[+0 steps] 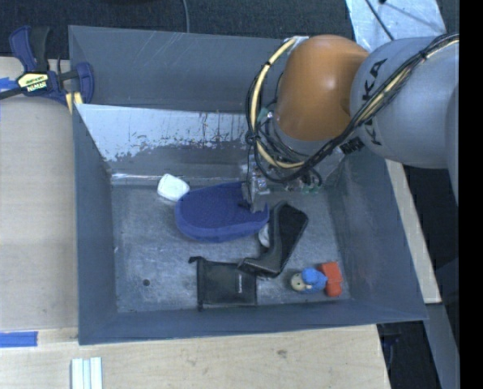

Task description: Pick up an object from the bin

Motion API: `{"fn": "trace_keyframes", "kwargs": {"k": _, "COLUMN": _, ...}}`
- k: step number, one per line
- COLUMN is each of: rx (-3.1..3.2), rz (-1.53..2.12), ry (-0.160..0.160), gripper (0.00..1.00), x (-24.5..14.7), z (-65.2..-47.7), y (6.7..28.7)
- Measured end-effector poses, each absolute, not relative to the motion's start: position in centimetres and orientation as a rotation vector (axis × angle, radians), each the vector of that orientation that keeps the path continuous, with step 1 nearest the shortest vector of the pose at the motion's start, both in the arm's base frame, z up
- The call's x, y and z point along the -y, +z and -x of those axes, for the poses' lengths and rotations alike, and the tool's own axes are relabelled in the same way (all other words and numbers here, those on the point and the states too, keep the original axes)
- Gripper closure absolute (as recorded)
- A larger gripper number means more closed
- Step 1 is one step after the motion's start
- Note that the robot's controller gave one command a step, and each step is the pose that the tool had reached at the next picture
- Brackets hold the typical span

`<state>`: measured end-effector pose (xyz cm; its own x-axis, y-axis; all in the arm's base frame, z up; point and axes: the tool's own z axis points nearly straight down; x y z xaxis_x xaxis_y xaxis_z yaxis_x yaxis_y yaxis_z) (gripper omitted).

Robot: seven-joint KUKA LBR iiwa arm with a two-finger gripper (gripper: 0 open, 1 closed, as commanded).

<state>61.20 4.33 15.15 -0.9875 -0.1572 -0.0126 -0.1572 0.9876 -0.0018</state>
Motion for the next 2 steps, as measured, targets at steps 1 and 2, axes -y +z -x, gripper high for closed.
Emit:
{"fn": "trace_keyframes", "kwargs": {"k": 1, "rx": -3.126, "rz": 0.246, "ry": -0.001, "gripper": 1.0, "x": -4.3, "z": -61.3, "y": 15.5}}
{"fn": "trace_keyframes", "kwargs": {"k": 2, "rx": -3.124, "rz": 0.244, "ry": -0.001, "gripper": 1.0, "x": -4.3, "z": -61.5, "y": 19.2}}
